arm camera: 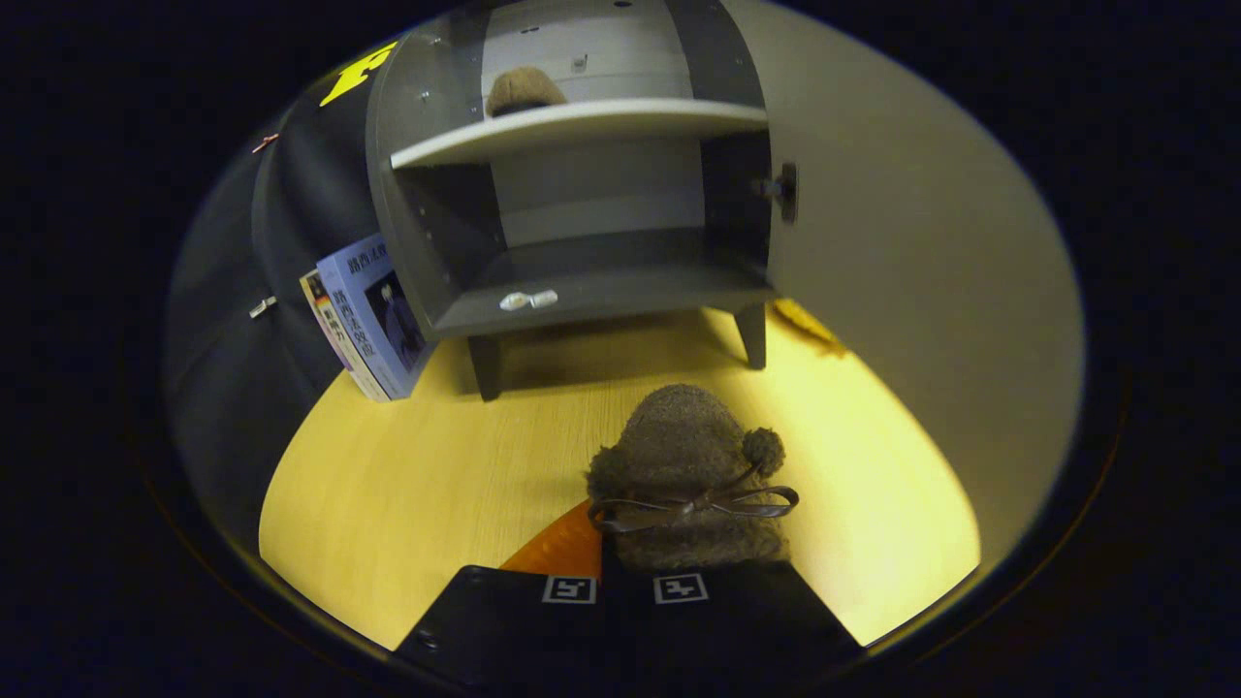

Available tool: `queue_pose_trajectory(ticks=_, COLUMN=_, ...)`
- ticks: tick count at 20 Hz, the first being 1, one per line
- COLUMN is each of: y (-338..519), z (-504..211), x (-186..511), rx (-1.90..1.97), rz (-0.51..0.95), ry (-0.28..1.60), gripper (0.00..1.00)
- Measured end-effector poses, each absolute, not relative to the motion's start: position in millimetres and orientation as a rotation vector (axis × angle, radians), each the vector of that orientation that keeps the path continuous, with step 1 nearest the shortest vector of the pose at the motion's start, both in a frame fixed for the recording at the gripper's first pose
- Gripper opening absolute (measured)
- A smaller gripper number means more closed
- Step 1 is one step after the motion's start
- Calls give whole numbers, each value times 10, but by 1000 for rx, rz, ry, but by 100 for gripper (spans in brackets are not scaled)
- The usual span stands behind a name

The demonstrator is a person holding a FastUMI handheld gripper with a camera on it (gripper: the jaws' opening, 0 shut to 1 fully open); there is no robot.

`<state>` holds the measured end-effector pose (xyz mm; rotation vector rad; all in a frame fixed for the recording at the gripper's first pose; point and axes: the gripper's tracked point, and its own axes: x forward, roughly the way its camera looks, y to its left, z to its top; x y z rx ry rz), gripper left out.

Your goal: Open the shoe cabinet door, grab the shoes and put them into the shoe cabinet, then close the shoe cabinet door.

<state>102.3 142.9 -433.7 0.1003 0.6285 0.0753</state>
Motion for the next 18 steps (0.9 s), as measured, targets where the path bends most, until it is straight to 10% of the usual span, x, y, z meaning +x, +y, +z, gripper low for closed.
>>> queue_pose_trajectory(ticks=18, y=1453, z=-1404, x=3065, rx=74, rz=156, ry=482, gripper=7)
